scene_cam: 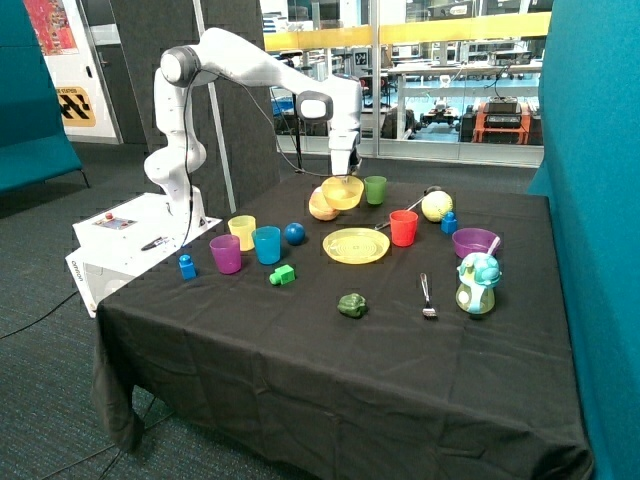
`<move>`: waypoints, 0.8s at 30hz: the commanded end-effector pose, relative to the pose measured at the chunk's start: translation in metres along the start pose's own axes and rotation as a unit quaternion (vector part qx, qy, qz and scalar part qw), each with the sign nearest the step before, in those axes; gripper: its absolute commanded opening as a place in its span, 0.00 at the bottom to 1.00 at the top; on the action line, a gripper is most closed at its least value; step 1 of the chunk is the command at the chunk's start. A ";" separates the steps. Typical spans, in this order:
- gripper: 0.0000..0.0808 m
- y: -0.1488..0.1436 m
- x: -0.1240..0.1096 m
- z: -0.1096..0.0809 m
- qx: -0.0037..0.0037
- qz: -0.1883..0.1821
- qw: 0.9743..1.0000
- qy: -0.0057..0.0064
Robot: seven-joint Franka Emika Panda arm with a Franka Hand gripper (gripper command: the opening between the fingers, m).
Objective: Place the bowl on the plate and the cup in the bowl matching the color
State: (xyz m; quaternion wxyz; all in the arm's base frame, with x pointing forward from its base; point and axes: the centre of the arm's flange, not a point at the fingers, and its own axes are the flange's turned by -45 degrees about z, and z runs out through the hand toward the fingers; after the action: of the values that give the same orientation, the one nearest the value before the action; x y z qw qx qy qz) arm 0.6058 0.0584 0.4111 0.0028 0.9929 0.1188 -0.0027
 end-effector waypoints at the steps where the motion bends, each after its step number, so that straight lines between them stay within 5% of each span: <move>1: 0.00 0.035 0.024 0.018 0.003 0.037 0.999 0.003; 24: 0.00 0.066 0.059 0.078 0.003 0.048 0.999 0.003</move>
State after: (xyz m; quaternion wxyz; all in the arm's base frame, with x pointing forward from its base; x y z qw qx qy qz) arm 0.6641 0.0169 0.3589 0.0020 0.9972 0.0754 0.0000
